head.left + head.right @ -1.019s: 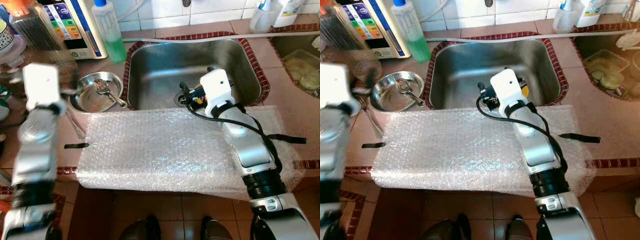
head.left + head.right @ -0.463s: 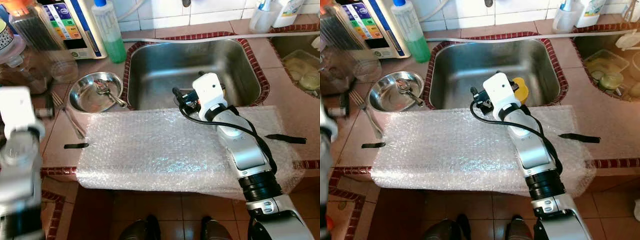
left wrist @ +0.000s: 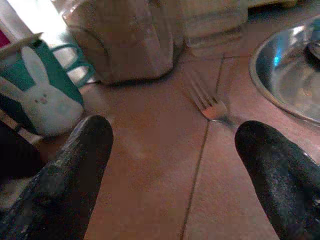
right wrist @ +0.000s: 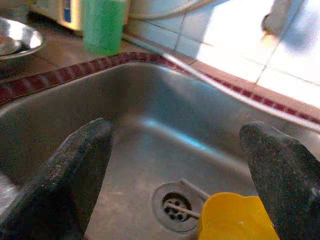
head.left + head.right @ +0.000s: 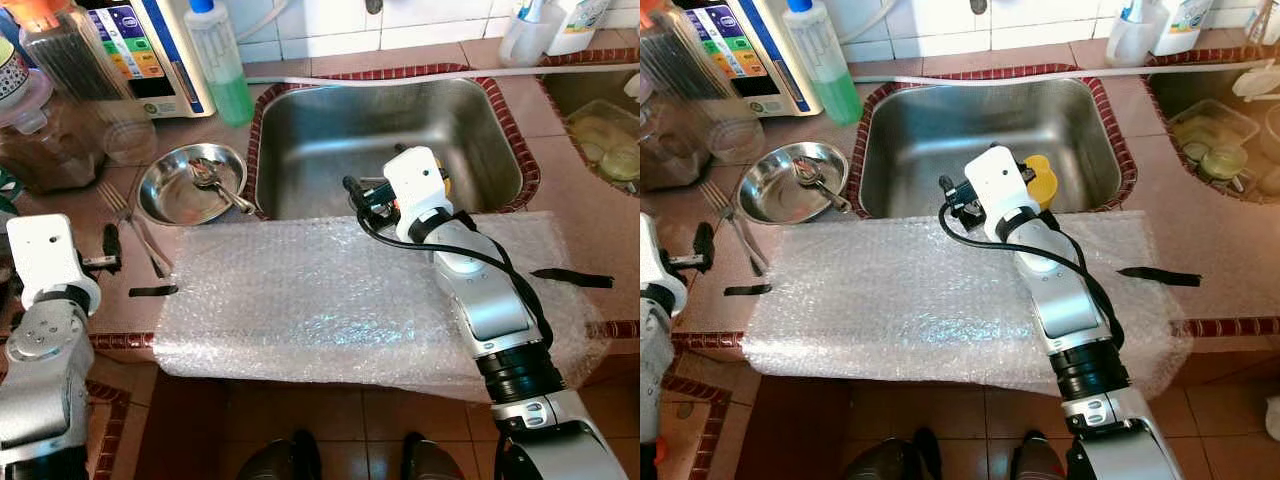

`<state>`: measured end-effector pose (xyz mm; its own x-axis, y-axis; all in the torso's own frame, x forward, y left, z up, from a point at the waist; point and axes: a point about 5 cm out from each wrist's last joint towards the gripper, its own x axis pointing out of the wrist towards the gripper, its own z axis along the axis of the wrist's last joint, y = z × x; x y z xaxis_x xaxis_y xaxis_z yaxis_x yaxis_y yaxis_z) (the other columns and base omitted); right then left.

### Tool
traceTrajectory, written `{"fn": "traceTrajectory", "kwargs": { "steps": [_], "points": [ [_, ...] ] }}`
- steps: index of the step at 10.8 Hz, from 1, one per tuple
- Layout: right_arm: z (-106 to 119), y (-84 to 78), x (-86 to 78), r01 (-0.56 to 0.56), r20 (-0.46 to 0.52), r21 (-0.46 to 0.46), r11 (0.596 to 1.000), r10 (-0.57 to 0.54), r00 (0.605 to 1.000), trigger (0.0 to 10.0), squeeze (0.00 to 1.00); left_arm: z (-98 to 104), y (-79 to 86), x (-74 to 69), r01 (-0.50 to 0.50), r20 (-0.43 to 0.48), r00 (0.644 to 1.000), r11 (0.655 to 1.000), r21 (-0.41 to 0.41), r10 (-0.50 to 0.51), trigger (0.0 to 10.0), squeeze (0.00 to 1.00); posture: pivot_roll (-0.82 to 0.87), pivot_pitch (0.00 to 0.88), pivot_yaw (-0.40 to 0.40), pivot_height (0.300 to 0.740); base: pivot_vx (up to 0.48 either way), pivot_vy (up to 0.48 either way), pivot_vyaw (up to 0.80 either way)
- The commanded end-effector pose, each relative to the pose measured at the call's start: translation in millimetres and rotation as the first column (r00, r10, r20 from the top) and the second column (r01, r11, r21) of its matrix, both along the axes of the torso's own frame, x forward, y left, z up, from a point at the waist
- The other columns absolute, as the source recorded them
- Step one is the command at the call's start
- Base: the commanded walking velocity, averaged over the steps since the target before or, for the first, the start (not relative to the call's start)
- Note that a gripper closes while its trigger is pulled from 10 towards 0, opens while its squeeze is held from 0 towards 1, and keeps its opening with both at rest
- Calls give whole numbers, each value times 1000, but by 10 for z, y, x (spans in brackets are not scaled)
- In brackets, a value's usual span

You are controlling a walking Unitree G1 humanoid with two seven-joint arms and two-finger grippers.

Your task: Kitchen organization

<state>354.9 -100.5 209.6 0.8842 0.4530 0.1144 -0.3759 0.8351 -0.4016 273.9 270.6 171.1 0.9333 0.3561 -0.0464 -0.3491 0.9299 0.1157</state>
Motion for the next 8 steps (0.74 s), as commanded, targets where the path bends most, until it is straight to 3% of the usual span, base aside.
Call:
{"fn": "traceTrajectory", "kwargs": {
  "steps": [1,2,5,8],
  "points": [
    [11,118,-78,-102,-20,27,994,103,994,10000,0,-9,23,-32,-24,-11,1000,999,-35,24,10000,0,-86,212,155,740,0,0,0],
    [17,198,-159,-196,-34,52,979,198,980,10000,0,-14,-19,-4,-14,-16,1000,999,-51,13,10000,0,-88,211,157,740,0,0,0],
    [112,295,-268,-282,-15,59,958,284,959,10000,0,-29,-118,62,20,-30,999,997,-81,-22,10000,0,-97,218,160,740,0,0,0],
    [200,457,-472,-453,-37,43,890,455,890,10000,0,-75,-193,135,48,-46,998,993,-108,-53,10000,0,-108,219,162,740,0,0,0]
  ]
}}
